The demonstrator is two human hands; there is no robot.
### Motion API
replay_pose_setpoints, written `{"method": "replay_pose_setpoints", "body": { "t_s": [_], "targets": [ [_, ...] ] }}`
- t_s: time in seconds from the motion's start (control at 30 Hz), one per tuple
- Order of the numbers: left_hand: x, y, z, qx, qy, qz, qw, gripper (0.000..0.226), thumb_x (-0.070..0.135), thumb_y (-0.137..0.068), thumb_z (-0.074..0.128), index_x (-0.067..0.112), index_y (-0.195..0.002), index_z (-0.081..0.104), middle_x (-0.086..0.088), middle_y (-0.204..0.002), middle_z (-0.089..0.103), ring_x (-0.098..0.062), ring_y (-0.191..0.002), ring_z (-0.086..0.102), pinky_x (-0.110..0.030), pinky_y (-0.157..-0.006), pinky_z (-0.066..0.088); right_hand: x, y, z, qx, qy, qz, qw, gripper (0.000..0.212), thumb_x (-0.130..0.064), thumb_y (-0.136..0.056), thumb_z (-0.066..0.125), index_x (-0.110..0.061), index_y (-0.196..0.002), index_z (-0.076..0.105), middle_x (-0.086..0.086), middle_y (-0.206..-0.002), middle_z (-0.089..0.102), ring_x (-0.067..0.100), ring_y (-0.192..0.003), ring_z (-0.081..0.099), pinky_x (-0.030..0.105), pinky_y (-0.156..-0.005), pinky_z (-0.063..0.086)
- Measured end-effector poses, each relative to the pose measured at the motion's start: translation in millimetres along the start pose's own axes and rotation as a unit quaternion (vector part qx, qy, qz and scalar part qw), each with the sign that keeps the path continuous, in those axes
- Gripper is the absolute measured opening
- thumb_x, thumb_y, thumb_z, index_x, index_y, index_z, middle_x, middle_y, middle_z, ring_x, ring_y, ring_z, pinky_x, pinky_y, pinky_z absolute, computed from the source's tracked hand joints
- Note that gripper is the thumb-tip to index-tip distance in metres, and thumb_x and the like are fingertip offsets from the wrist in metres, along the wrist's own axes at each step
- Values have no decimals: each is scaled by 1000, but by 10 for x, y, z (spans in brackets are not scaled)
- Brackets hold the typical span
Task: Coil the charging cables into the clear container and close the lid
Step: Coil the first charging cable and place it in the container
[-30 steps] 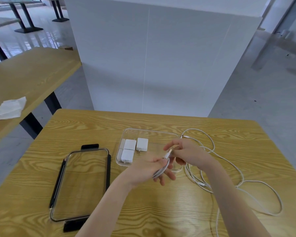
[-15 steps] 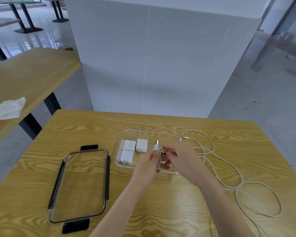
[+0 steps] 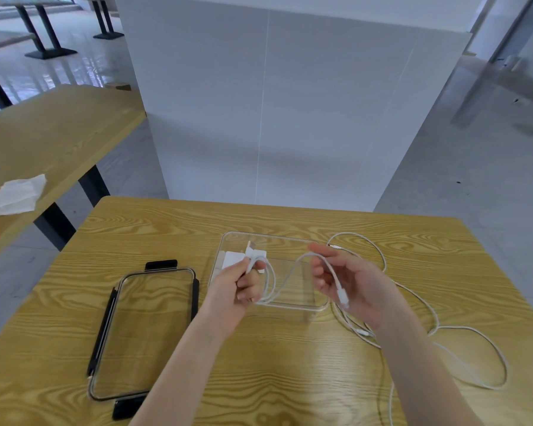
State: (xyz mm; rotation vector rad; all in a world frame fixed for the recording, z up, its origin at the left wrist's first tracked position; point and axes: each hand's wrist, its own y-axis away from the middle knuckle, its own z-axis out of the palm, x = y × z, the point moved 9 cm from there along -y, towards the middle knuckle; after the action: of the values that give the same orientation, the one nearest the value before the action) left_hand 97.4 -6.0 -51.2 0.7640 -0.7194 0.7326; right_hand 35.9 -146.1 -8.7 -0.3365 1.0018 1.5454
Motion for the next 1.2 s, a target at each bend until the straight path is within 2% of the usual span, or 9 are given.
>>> {"method": "replay_pose_setpoints", "body": {
  "t_s": [0.13,0.27,0.53,0.63,0.73,0.87,0.97,1.1,1.2],
  "targets": [
    [-39,22,133,-48,94,-9,994,32,21,-98,32,6,-79,53,8,-45,27,-6,-35,25,-18,-43,31,25,-33,112,-55,-2,-68,996,50,-17,-39,92,-8,-86,77,8,-73,70,12,-59,61,20,-51,49],
    [-80,77,271,-76,143,-16,987,35,22,-97,32,9,-73,53,9,-43,27,-5,-34,26,-18,-42,32,-52,-49,51,72,117,-180,974,17,-10,-60,78,-15,-76,75,8,-74,73,11,-59,60,17,-57,49],
    [-95,94,369,-69,146,0,987,32,22,-98,31,10,-77,51,8,-46,29,-6,-37,28,-19,-48,34,-212,155,-85,278,306,-340,845,11,-21,-76,75,-31,-77,71,-15,-64,70,1,-65,63,5,-62,45],
    [-158,74,343,-39,150,-11,988,32,23,-99,31,10,-78,52,7,-47,29,-7,-37,28,-22,-51,32,-302,308,77,336,477,-433,687,13,-34,-79,67,-21,-79,72,-13,-63,65,7,-65,53,2,-63,36],
    [-175,51,343,-26,146,-15,989,34,23,-99,31,9,-77,52,8,-45,28,-7,-36,27,-23,-53,27,-165,366,352,271,581,-550,535,19,-30,-80,63,-15,-72,72,-8,-61,67,7,-66,47,8,-63,32],
    [-136,41,300,-27,158,-15,987,35,24,-99,30,8,-77,51,9,-43,29,-5,-35,26,-19,-46,28,-27,294,404,231,623,-564,490,22,-34,-78,65,-19,-62,69,-7,-58,63,11,-64,47,13,-59,28],
    [-115,41,261,-33,171,-12,985,35,24,-99,29,8,-77,50,9,-41,29,-4,-33,25,-17,-42,27,-106,152,357,204,619,-503,568,19,-40,-72,68,-23,-64,71,-8,-70,55,12,-78,43,10,-67,31],
    [-61,41,251,-48,208,-14,977,35,22,-97,32,8,-73,52,9,-42,28,-4,-31,25,-17,-39,25,102,-252,119,56,271,-150,949,10,-17,-83,65,-15,-75,70,-1,-82,64,14,-79,60,18,-70,52],
    [-33,53,246,-63,206,-17,976,34,22,-96,33,7,-72,53,9,-42,28,-4,-31,26,-16,-38,27,218,-290,4,51,122,-35,991,17,-16,-91,53,-5,-88,65,9,-77,68,20,-69,66,31,-61,57]
  ]
}}
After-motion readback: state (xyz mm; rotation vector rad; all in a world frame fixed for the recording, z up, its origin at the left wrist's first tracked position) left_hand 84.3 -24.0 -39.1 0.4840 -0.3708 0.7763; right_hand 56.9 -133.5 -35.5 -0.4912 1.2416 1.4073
